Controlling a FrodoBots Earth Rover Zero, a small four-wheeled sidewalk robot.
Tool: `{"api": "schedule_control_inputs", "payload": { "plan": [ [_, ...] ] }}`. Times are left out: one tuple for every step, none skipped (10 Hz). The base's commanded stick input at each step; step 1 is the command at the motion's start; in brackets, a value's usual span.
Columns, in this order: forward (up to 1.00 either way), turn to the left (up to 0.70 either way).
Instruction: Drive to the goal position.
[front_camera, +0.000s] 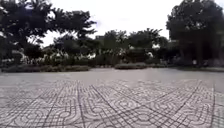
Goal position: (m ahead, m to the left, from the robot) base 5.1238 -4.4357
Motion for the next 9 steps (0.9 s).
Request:
{"api": "schedule_control_inputs", "payload": {
  "plan": [
    [0.7, 0.0],
    [0.7, 0.0],
    [0.7, 0.0],
    [0.7, 0.0],
    [0.7, 0.0],
    [0.7, 0.0],
    [0.7, 0.0],
    [0.7, 0.0],
    [0.7, 0.0]
  ]
}}
